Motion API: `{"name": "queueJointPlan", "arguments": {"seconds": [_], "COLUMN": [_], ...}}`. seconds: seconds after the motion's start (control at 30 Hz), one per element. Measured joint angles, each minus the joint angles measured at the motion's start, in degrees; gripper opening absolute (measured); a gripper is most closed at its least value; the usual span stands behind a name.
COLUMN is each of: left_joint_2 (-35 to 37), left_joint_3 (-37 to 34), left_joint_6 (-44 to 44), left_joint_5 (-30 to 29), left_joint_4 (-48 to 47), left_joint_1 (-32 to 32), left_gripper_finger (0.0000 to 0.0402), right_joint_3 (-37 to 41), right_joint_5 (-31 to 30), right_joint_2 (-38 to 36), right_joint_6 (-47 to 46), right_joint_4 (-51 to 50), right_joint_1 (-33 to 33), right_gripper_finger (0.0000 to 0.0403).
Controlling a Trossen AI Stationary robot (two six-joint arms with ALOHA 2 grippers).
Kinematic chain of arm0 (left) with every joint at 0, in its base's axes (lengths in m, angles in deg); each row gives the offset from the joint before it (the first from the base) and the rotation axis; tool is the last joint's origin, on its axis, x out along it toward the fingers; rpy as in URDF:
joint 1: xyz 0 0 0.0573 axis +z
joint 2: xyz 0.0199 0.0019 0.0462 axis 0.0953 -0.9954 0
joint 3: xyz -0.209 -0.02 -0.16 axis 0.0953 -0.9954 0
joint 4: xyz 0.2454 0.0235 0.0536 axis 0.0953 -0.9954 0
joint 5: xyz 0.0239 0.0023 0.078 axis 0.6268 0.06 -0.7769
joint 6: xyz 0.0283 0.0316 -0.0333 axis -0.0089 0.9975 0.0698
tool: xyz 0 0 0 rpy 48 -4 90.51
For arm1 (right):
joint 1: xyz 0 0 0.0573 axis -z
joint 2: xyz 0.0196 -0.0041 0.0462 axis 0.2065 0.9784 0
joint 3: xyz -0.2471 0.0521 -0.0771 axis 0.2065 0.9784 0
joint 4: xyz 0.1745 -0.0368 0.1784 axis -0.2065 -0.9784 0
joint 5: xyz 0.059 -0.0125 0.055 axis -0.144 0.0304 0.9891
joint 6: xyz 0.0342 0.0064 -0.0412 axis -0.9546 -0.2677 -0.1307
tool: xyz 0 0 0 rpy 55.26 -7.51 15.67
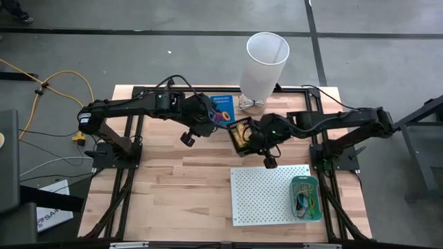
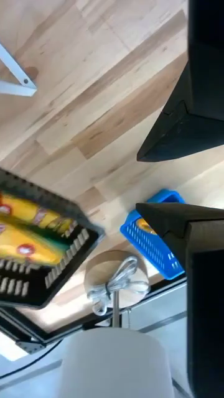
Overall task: Pick & Place Office Desk Supplies
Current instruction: Put the black bin with the crayon boxes on the shelf
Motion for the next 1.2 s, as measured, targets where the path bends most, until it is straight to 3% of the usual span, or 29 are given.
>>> {"name": "queueJointPlan", "arguments": {"seconds": [0.5,1.2], "left_joint_2": [1.11,1.07], "left_joint_3": [0.01,0.01], "left_joint_6": [-5.06,-6.35], "left_joint_5": [-2.73,-2.71], "left_joint_4": [-2.34,-2.75], "left_joint_1": [-4.12,-4.13], "left_gripper_finger": [0.0109,0.0109], "right_joint_3": [0.00,0.00], "right_joint_5": [-9.76,-13.76], "right_joint_2": [-2.32,-2.32], "right_joint_6": [-8.24,-13.74], "right_joint_4": [-1.90,-1.52], "right_joint_1": [-8.41,-12.93], "right_gripper_finger": [0.0001,0.0001]}}
